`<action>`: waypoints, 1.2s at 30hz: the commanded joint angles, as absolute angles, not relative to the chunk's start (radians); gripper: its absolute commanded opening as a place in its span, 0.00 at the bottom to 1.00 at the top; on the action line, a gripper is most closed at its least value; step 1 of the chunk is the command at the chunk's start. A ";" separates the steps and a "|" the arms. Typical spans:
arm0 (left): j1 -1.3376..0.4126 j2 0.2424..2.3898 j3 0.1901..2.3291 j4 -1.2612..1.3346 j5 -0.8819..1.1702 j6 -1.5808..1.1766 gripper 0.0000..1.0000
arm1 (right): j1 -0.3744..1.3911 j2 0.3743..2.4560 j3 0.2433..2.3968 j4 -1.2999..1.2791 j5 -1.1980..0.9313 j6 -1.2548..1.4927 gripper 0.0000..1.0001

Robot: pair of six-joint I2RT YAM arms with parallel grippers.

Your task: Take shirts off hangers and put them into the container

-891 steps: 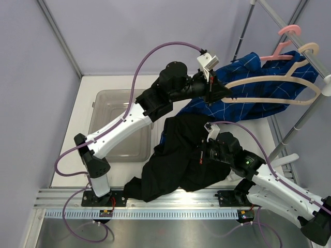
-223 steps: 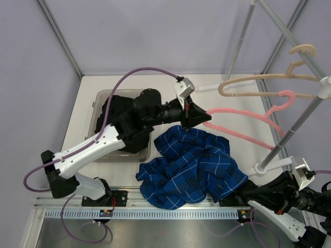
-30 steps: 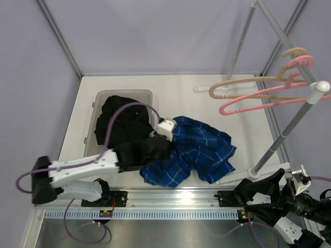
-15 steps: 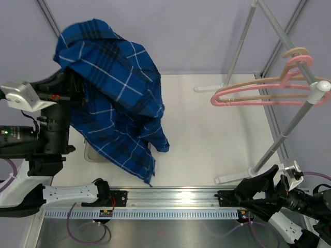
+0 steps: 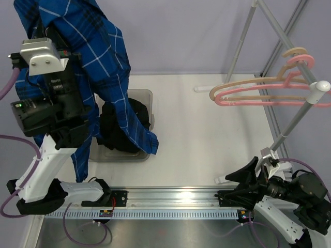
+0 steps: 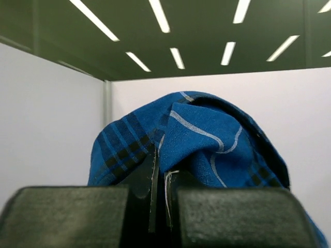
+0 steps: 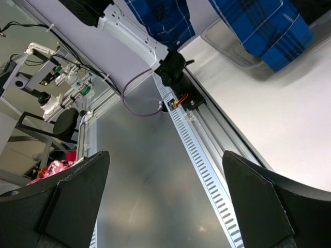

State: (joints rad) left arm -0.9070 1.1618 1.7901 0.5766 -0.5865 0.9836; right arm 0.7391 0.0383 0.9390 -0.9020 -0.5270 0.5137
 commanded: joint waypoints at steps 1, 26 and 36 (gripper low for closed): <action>-0.743 1.198 1.841 0.627 -0.430 0.838 0.00 | 0.733 0.075 0.885 -0.778 -0.591 0.560 0.99; -0.252 1.448 1.927 0.440 -0.374 0.365 0.00 | 0.733 0.155 0.934 -0.722 -0.580 0.574 1.00; -0.245 1.158 1.422 0.256 -0.272 0.005 0.00 | 0.732 0.083 0.943 -0.738 -0.609 0.595 0.99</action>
State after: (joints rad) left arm -0.2527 1.2457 1.4673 0.2447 -0.3229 0.1612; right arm 0.7391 0.1104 0.9127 -0.7303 -0.5884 0.5850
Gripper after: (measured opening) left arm 0.021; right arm 0.993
